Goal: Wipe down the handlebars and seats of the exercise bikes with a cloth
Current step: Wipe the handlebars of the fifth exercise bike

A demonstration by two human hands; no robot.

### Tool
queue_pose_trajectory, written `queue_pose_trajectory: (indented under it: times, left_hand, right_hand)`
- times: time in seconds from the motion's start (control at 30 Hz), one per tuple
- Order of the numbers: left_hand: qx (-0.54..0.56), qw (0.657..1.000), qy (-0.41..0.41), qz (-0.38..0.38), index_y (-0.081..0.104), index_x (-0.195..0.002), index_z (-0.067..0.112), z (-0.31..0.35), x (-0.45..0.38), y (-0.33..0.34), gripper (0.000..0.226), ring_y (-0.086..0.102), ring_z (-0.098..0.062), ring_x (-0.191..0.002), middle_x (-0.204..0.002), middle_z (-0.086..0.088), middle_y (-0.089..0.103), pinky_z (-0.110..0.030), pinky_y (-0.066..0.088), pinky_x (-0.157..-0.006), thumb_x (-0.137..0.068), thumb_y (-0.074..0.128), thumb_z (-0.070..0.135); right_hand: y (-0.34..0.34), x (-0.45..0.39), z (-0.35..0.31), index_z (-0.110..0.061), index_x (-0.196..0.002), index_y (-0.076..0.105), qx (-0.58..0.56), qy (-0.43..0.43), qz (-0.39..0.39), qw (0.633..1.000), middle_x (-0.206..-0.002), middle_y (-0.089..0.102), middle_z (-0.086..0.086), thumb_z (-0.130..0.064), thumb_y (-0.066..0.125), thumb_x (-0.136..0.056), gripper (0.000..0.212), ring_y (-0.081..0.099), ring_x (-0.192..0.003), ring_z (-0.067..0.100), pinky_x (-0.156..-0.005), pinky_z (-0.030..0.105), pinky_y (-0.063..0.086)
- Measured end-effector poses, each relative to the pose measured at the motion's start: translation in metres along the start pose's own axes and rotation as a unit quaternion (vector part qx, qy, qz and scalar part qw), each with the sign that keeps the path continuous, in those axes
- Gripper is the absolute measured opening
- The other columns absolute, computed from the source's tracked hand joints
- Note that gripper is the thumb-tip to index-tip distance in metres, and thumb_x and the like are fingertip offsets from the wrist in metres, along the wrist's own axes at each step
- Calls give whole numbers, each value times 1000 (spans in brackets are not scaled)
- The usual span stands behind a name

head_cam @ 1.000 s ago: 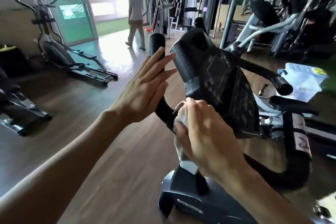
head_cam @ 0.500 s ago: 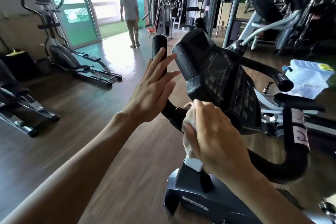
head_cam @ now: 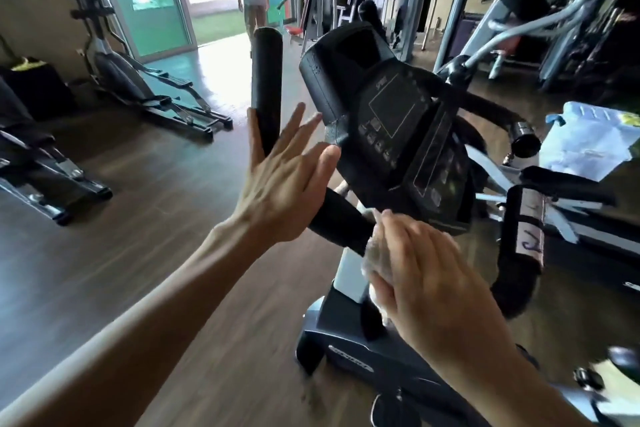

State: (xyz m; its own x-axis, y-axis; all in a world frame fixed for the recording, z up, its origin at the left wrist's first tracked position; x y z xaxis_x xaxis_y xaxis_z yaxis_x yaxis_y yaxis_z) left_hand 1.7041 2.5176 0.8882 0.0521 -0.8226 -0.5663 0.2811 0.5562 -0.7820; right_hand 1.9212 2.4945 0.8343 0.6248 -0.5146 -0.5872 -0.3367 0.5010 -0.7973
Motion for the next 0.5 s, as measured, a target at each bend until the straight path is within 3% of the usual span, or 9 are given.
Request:
queue_pose_trajectory:
  times: [0.07,0.2,0.3,0.4,0.5]
  left_hand:
    - [-8,999,-29,11,71,-129,31,6,7,11,63,9,-8,-157,-159,5,45,-25,-24,-119,-108,15,50]
    - [23,996,-82,34,72,-122,35,4,5,16,58,23,-8,-153,-147,10,57,-40,11,-128,-107,18,52]
    - [21,993,-103,49,70,-124,25,3,10,19,60,24,-15,-154,-149,1,55,-45,10,-128,-107,18,50]
    - [-2,990,-116,77,68,-126,18,18,20,24,57,31,-25,-152,-148,-9,56,-54,13,-126,-108,21,46]
    - [-15,982,-156,104,67,-128,20,54,32,39,49,26,-20,-153,-151,-4,52,-43,6,-127,-106,27,41]
  right_hand:
    - [-7,8,12,9,-141,50,-19,-24,-12,999,-131,61,22,-37,45,-108,57,64,-116,30,-97,41,56]
    - [0,-22,5,8,-141,47,-43,-43,-22,998,-128,59,21,-34,40,-109,53,62,-110,30,-93,40,55]
    - [7,-42,-1,6,-143,42,-95,-27,-19,995,-132,56,21,-34,42,-107,54,60,-112,30,-96,39,52]
    - [5,-28,10,7,-147,40,-100,-66,-21,993,-138,53,25,-31,38,-108,54,56,-123,35,-102,43,49]
    - [-4,5,34,6,-149,39,-106,-117,-24,987,-140,53,25,-29,33,-112,51,54,-128,35,-105,44,47]
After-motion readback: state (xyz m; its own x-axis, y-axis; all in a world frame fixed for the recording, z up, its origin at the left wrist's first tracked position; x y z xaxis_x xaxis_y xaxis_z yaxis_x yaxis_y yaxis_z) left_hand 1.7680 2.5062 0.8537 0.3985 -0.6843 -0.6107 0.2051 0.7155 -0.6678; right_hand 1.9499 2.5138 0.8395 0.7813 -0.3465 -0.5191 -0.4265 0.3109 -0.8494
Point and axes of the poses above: each hand's wrist, its own x-axis away from the middle knuckle, its own y-axis out of the palm, z = x × y, the point moved 2 cm from there along -x, towards the middle knuckle
